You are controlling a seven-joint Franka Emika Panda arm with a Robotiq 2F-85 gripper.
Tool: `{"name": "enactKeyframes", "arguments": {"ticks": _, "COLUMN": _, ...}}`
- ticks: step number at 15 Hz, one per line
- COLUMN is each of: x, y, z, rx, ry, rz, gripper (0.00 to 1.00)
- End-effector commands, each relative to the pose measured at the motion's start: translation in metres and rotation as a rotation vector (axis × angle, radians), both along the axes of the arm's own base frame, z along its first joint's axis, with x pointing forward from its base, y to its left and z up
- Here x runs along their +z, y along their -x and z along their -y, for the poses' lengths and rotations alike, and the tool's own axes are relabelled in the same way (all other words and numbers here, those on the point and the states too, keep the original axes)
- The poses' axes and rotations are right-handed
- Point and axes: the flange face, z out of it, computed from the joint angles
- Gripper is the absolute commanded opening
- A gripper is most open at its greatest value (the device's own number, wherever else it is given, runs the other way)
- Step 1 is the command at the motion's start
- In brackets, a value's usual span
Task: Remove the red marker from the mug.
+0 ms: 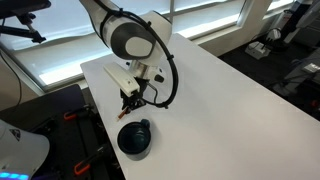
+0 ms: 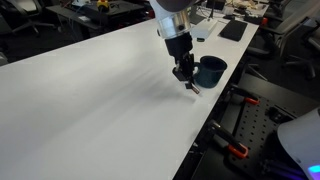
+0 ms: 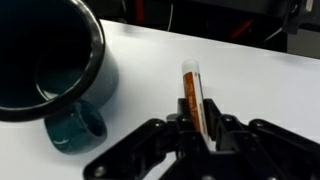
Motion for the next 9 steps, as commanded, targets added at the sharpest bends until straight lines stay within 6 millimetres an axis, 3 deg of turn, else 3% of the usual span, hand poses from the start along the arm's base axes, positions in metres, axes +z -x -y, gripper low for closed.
{"name": "enactKeyframes", "arguments": {"ticks": 1, "x": -0.0055, "y": -0.0078, "z": 0.0057, "rx": -0.052, "ry": 0.035, "rz": 0.004, "gripper": 0.51}}
{"name": "enactKeyframes", "arguments": {"ticks": 2, "x": -0.0041, "y": -0.0025, "z": 0.0036, "rx": -0.021, "ry": 0.01, "rz": -0.005, "gripper": 0.34}}
{"name": "enactKeyframes", "arguments": {"ticks": 4, "x": -0.0062, "y": -0.0045, "z": 0.0057, "rx": -0.031, "ry": 0.015, "rz": -0.007, "gripper": 0.49}}
{"name": "enactKeyframes", "arguments": {"ticks": 9, "x": -0.0064, "y": -0.0053, "z": 0.0062, "rx": -0.033, "ry": 0.016, "rz": -0.006, "gripper": 0.51}}
